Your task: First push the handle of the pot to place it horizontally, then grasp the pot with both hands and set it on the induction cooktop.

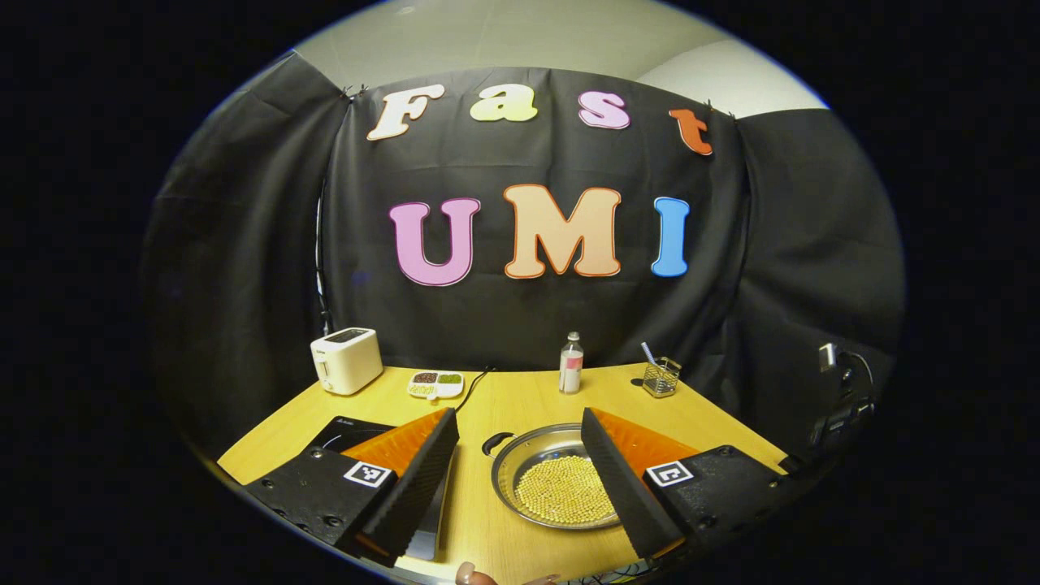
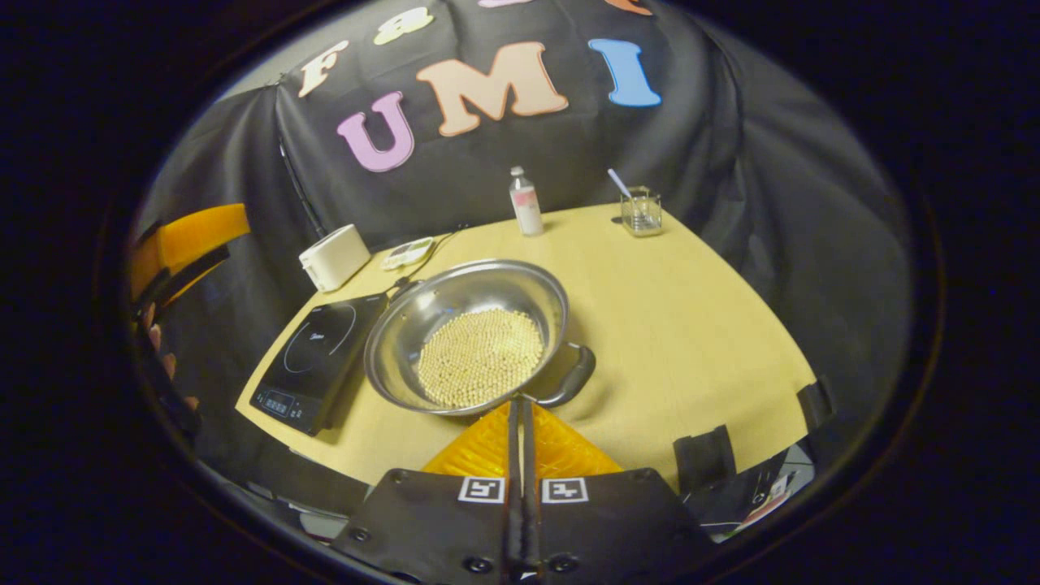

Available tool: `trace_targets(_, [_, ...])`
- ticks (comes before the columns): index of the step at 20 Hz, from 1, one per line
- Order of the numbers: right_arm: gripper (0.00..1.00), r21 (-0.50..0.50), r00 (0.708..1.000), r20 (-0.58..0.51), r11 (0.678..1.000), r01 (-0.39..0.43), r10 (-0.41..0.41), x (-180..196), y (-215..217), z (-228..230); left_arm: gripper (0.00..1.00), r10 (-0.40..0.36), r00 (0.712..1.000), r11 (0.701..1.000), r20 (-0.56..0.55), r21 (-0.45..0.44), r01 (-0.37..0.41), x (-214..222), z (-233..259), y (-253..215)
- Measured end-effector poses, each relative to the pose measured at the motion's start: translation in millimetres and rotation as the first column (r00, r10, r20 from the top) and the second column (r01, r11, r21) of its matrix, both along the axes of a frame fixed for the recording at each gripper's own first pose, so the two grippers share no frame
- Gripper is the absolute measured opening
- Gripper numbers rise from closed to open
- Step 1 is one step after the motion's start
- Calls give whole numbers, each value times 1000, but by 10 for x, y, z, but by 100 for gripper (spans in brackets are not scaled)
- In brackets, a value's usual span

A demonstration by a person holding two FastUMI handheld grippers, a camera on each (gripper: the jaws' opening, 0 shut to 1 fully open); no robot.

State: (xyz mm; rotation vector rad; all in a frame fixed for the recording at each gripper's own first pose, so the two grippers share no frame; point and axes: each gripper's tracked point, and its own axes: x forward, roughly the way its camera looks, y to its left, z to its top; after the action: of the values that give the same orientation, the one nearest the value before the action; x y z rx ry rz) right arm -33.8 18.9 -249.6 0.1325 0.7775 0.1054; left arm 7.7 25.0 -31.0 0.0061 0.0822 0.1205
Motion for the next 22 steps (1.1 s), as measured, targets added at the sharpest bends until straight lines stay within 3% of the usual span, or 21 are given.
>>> trace_targets(11, [3, -20, 991, -133, 999, -39, 36, 95, -20, -435, 99, 62, 994, 998, -86, -26, -65, -50, -266, 9])
trace_targets(22, [2, -74, 993, -118, 997, -1, -8, 507, -365, -566, 98, 127, 988, 992, -90, -5, -128, -55, -264, 188])
